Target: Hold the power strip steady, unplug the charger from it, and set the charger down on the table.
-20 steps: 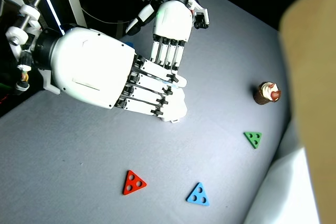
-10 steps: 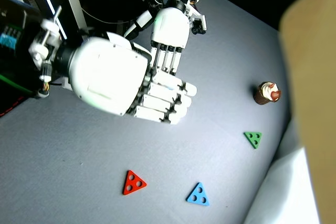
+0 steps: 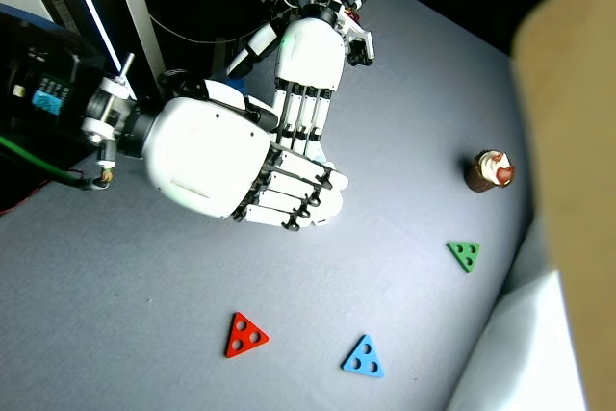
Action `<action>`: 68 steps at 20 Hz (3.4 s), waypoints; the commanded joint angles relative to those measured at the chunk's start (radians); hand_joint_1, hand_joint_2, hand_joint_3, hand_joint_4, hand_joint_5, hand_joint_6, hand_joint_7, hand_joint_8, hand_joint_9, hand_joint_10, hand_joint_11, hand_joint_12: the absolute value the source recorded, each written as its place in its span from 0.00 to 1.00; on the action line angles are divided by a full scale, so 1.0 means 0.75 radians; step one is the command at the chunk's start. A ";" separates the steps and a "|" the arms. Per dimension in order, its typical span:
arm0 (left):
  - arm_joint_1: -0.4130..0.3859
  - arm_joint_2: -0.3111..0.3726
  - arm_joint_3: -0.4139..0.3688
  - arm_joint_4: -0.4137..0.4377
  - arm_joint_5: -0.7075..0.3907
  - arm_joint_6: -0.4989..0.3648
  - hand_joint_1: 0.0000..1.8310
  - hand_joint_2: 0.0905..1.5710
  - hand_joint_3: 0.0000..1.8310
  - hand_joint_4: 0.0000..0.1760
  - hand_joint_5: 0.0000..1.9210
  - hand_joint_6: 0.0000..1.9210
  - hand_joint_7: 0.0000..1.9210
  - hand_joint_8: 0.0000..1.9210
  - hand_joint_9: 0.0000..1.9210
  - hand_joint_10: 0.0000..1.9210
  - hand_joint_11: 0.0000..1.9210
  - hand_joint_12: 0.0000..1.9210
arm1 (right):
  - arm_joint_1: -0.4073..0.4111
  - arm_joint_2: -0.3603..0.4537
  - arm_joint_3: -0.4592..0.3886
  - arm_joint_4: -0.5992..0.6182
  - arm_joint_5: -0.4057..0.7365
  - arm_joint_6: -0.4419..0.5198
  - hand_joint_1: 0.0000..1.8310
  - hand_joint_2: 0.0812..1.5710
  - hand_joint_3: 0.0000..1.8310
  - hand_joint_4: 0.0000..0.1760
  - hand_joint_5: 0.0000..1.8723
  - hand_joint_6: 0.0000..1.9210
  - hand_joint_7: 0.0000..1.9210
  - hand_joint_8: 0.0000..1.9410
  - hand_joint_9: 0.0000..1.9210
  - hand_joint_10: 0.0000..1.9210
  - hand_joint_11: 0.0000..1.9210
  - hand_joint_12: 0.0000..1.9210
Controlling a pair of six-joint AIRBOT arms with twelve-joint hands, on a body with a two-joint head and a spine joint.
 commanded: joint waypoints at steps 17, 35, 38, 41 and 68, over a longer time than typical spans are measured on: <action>-0.001 -0.020 0.000 0.005 -0.052 -0.009 0.00 0.59 0.00 0.00 0.08 0.00 0.10 0.00 0.09 0.00 0.07 0.03 | -0.038 -0.189 0.171 -0.037 0.179 0.018 0.52 0.67 0.00 0.00 0.11 0.00 0.12 0.00 0.13 0.00 0.12 0.11; -0.014 -0.015 0.001 0.005 -0.051 -0.029 0.00 0.59 0.00 0.00 0.09 0.00 0.10 0.00 0.09 0.00 0.08 0.02 | -0.077 -0.318 0.293 -0.025 0.231 0.057 0.55 0.65 0.00 0.00 0.11 0.00 0.12 0.00 0.14 0.00 0.11 0.13; -0.013 -0.015 0.005 0.005 -0.051 -0.033 0.00 0.60 0.00 0.00 0.09 0.00 0.10 0.00 0.09 0.00 0.07 0.02 | -0.080 -0.329 0.299 -0.025 0.235 0.059 0.55 0.66 0.00 0.00 0.11 0.00 0.12 0.00 0.14 0.00 0.12 0.13; -0.013 -0.017 0.007 0.005 -0.051 -0.036 0.00 0.60 0.00 0.00 0.09 0.00 0.10 0.00 0.09 0.00 0.07 0.02 | -0.085 -0.330 0.302 -0.025 0.236 0.063 0.57 0.65 0.00 0.00 0.13 0.01 0.14 0.01 0.16 0.01 0.13 0.14; -0.008 -0.033 0.028 0.005 -0.055 -0.065 0.00 0.59 0.00 0.00 0.09 0.01 0.10 0.00 0.09 0.00 0.08 0.02 | -0.099 -0.329 0.306 -0.155 0.238 0.057 0.82 0.65 0.00 0.00 0.53 0.46 0.57 0.30 0.59 0.37 0.49 0.73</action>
